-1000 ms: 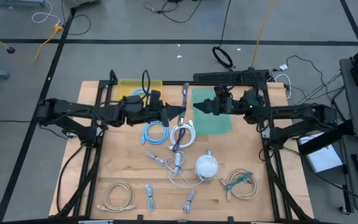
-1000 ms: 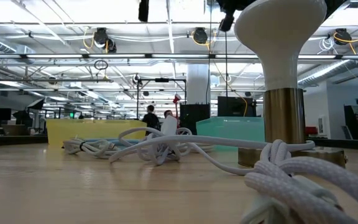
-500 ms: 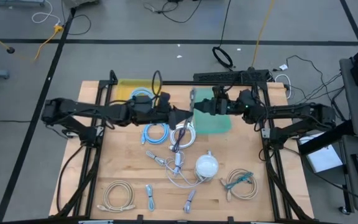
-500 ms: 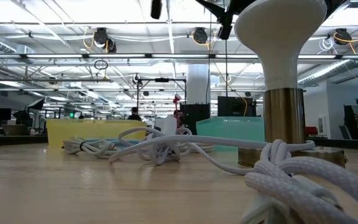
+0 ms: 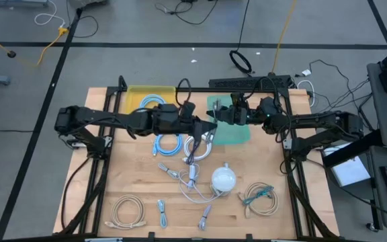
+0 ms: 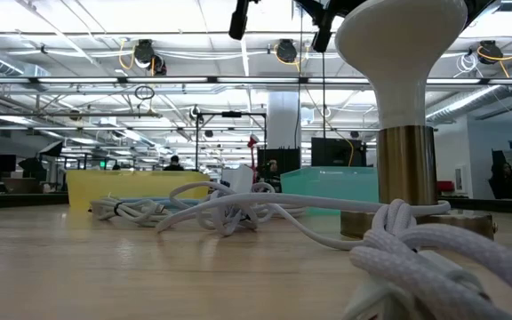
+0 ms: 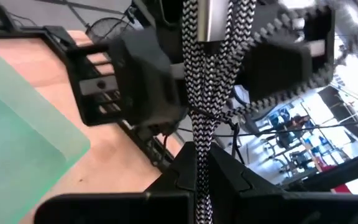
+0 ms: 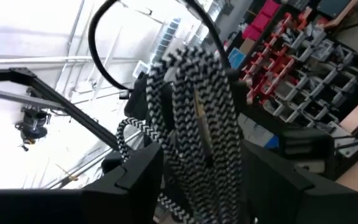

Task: Pick & Place USB Port
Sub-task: Put the white and black charger cable into the green bin

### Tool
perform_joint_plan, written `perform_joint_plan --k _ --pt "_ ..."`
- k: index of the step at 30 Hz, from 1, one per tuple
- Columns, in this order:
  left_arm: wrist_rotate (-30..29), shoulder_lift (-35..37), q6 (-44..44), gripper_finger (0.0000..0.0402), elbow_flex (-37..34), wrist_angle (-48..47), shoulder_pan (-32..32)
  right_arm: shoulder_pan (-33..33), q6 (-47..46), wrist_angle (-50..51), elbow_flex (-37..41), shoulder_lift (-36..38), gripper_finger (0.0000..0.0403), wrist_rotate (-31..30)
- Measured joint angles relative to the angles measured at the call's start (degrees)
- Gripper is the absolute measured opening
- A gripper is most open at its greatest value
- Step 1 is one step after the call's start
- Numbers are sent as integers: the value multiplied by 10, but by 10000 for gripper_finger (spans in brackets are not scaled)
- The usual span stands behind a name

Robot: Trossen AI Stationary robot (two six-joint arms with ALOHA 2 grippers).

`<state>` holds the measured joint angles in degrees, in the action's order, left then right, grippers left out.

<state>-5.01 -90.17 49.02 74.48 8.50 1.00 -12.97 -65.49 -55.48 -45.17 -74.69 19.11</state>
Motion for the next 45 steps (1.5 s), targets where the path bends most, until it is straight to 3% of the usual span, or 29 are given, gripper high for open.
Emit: perform_joint_plan --k 7,11,13,15,19,22,26,30,38,45 --pt "27 5 -2 19 0 12 11 2 1 0 0 3 116 6" --pt "57 7 -2 67 0 40 11 2 3 -2 -1 3 32 9" --pt "78 22 -2 88 -1 37 10 -2 4 1 -1 6 16 10" --pt "92 39 2 102 0 36 10 -11 2 25 -1 14 19 14" --pt "91 94 -9 112 2 -72 4 -40 26 148 0 43 16 5" --pt "35 138 -22 113 0 -188 -2 -70 68 312 -2 86 16 -1" --pt "-49 192 -29 114 0 -267 -13 -105 152 549 1 122 16 -50" --pt "-100 220 -31 114 0 -297 -22 -120 206 664 0 143 16 -87" --pt "-116 227 -36 115 0 -303 -23 -117 250 729 5 144 22 -147" --pt "-116 219 -41 115 0 -302 -23 -118 262 698 17 145 111 -164"
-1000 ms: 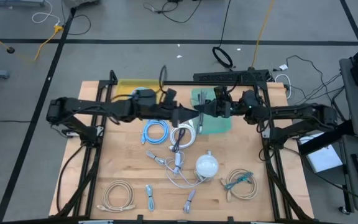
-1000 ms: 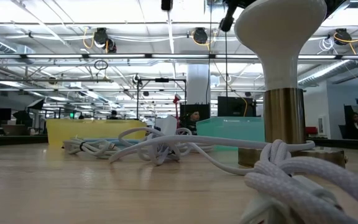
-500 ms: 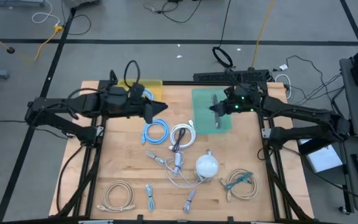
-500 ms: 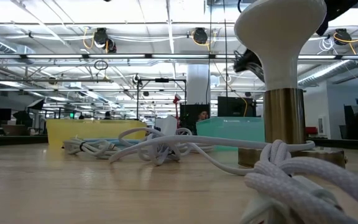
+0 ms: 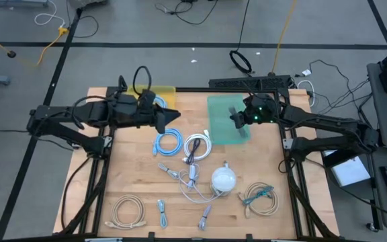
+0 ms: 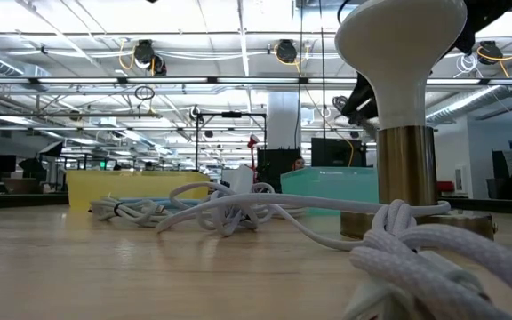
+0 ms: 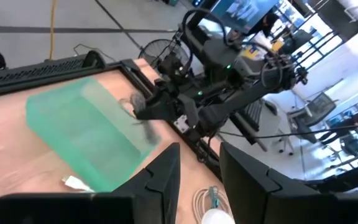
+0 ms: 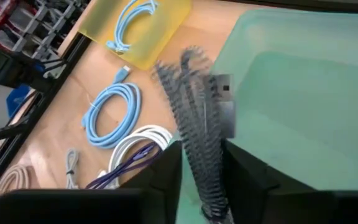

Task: Pick & Place USB Port
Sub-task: Put the white and black charger cable into the green bin

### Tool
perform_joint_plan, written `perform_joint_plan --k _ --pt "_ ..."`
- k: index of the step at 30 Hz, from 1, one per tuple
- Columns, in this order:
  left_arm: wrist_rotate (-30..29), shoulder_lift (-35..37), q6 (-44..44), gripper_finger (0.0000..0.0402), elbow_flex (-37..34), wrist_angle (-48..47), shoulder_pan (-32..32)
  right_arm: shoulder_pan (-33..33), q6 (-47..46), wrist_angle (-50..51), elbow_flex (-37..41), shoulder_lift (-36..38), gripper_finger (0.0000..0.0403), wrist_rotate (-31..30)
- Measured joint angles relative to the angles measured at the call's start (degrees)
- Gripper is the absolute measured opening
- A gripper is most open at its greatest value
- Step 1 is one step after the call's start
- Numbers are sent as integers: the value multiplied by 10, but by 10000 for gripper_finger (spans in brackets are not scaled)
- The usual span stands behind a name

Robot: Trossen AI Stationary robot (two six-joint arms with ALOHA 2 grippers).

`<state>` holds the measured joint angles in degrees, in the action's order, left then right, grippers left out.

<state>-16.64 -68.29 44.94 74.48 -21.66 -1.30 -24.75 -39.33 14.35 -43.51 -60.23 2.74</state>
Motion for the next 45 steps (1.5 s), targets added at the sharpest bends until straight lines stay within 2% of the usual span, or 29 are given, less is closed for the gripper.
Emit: perform_joint_plan --k 8,17,23,30,38,40,45 --pt "0 -10 -3 115 1 4 0 0 2 -7 4 0 167 -15" --pt "0 -11 -3 115 0 3 0 0 2 -18 4 0 170 -30" --pt "-4 -11 -3 115 0 7 0 -3 12 10 4 -10 127 -28" --pt "-6 -11 -8 115 0 7 1 0 50 31 4 -18 16 -26" --pt "-13 -11 -9 115 0 7 1 1 89 53 4 -19 2 -26" --pt "-13 -11 -9 115 0 7 1 1 105 52 4 -19 4 1" --pt "-13 -11 -9 115 0 7 1 1 152 58 4 -19 6 158"
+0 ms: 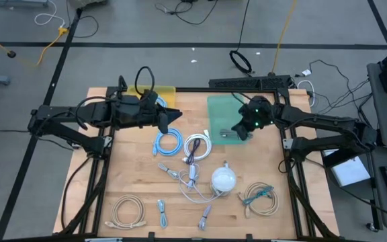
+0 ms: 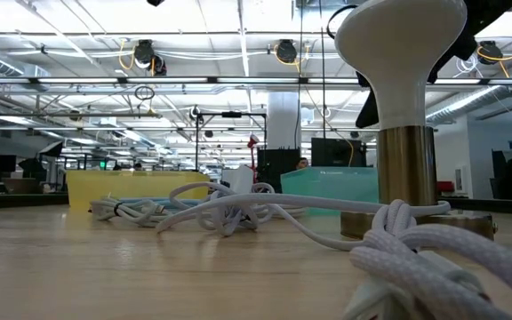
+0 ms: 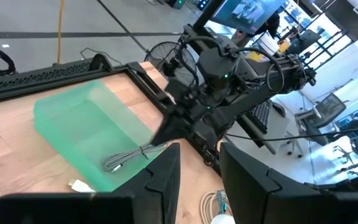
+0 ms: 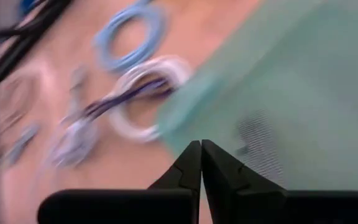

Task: Pick & Place USB Port
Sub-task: Put the white and black charger cable into the green bin

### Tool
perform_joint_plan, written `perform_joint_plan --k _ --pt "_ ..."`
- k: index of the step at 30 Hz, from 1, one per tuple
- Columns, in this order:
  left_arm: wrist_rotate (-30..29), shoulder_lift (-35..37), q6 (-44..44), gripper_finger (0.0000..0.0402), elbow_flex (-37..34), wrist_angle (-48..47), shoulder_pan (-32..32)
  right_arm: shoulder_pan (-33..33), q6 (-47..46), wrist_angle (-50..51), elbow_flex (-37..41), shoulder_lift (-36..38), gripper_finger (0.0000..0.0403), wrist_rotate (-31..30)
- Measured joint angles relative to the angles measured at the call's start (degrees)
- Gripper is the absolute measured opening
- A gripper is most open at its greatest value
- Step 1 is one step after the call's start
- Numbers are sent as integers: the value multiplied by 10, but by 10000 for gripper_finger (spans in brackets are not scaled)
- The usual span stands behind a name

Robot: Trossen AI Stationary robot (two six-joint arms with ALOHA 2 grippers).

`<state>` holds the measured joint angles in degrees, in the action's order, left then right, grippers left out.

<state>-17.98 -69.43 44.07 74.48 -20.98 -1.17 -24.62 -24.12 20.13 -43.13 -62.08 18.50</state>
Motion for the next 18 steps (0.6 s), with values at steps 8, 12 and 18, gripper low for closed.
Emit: perform_joint_plan --k 8,12,18 --pt "0 0 -5 115 0 -3 0 23 54 34 0 0 65 17" --pt "0 0 -9 115 0 -5 -1 40 82 50 0 0 127 -59" --pt "0 0 -9 115 0 -26 -2 44 129 95 0 -2 204 -116"
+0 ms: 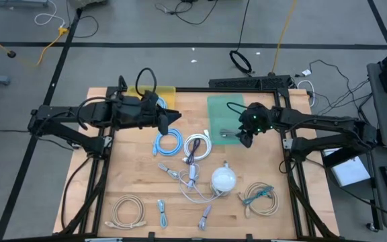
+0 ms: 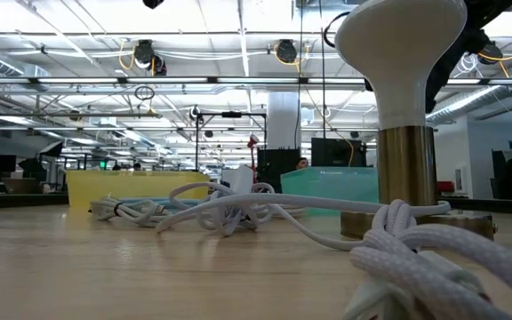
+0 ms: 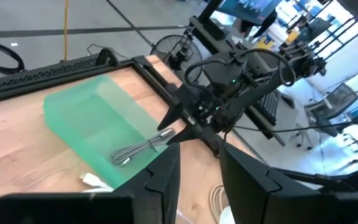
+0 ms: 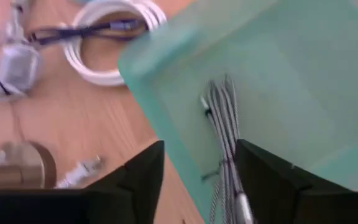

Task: Pick & Place USB Port
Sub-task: Put the white and black charger cable into the green bin

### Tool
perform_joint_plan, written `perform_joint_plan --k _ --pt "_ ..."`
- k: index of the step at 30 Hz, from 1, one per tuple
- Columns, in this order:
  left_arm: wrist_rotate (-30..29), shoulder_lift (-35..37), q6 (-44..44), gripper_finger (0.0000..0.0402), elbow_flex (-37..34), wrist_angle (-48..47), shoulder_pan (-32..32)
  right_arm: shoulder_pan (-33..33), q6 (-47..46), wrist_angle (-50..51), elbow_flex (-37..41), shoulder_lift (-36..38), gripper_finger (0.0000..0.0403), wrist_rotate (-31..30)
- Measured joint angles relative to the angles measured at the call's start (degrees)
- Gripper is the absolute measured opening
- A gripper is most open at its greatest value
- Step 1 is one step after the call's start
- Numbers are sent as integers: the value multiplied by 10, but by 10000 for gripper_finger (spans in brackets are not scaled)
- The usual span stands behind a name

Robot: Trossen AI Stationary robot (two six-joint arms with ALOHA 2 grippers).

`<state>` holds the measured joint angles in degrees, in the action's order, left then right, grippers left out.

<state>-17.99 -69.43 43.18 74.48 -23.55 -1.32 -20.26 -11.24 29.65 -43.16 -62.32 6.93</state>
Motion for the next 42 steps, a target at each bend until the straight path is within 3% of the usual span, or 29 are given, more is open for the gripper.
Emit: perform_joint_plan --k 5,10,19,23,30,37,42 --pt "0 0 1 115 0 -7 0 0 15 34 0 -17 236 -24" --pt "0 0 0 115 0 -6 -4 0 36 40 0 -45 241 -29" --pt "-11 0 3 115 0 -7 -22 1 99 46 0 -84 210 -101" --pt "-21 0 5 115 0 -7 -29 1 118 47 -1 -99 193 -103" --pt "-33 0 8 115 0 -7 -33 1 121 49 -1 -121 148 -100" --pt "-46 0 8 115 0 -7 -33 1 122 50 -1 -117 21 -98" --pt "-46 0 8 115 0 -7 -33 1 69 15 -1 -94 22 -109"
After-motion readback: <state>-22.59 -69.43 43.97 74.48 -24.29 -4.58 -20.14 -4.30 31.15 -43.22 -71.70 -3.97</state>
